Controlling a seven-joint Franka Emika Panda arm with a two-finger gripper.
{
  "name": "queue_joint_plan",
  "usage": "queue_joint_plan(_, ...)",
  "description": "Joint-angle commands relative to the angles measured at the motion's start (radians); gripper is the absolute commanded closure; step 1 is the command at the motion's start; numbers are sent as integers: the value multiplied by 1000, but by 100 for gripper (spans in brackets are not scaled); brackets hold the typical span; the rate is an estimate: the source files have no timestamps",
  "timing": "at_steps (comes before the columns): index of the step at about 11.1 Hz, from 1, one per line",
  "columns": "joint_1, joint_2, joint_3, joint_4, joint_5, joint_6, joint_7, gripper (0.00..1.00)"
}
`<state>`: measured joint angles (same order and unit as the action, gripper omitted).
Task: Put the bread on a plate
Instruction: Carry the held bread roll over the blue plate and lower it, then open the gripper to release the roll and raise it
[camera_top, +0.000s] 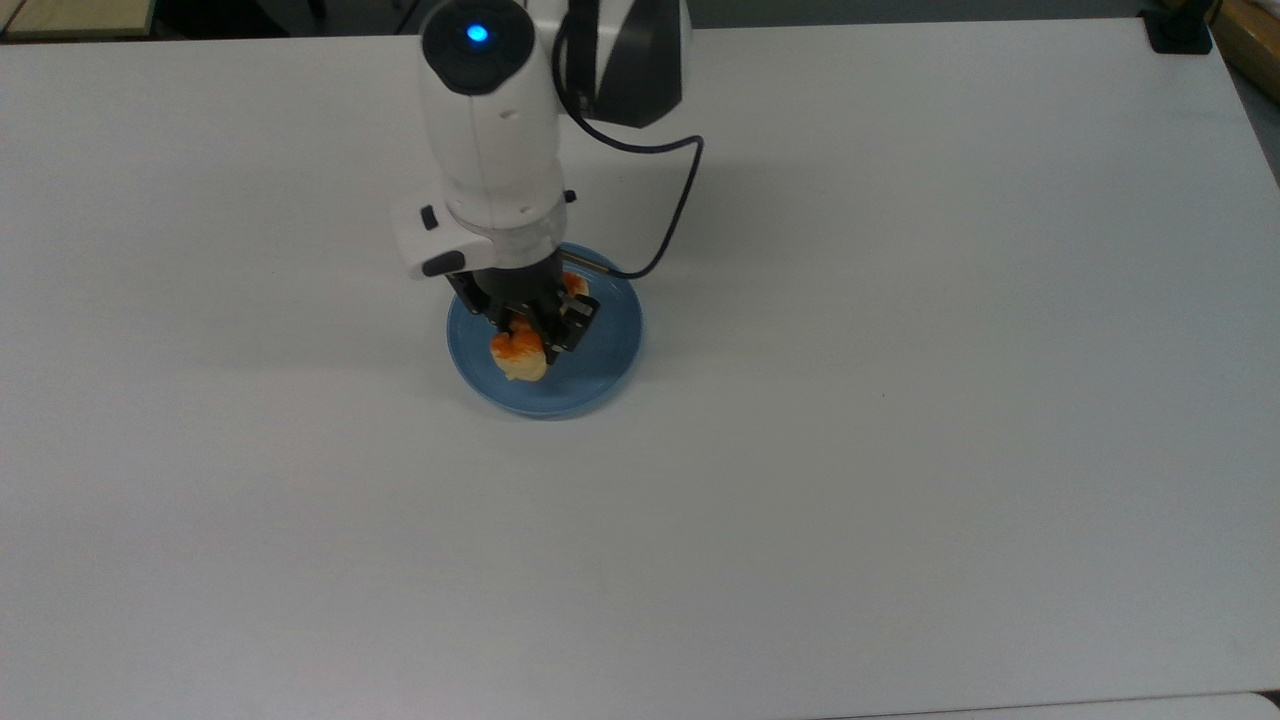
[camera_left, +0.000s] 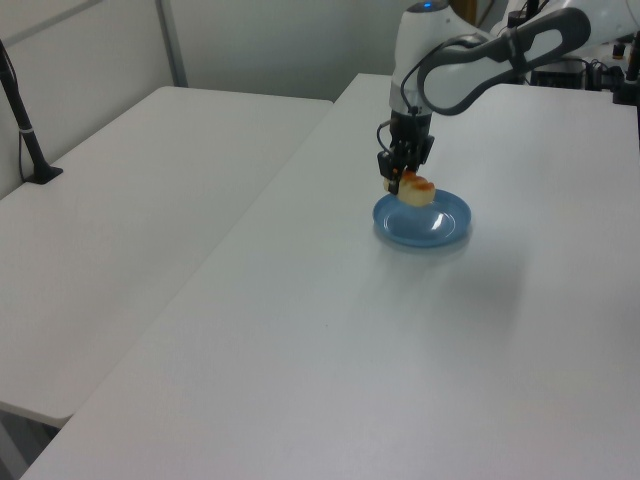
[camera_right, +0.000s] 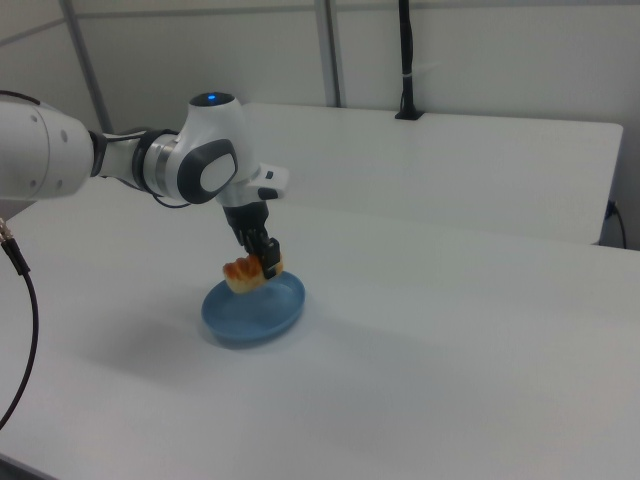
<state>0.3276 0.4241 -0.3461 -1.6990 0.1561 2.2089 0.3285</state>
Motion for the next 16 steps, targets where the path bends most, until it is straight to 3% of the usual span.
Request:
queue_joint_plan(1, 28, 30, -13, 12, -32, -18, 29, 46)
queue_joint_plan(3, 30, 30, -13, 7, -65, -21, 29, 5)
queue_joint_plan(4, 28, 27, -13, 7, -69, -23, 29, 0)
queue_joint_plan(10, -16, -137, 1, 12, -98, -129, 9, 0)
queue_joint_plan(13, -128, -266, 125, 53, -136, -271, -35, 0)
queue_joint_plan(16, -154, -364, 157, 78, -139, -463, -136, 0)
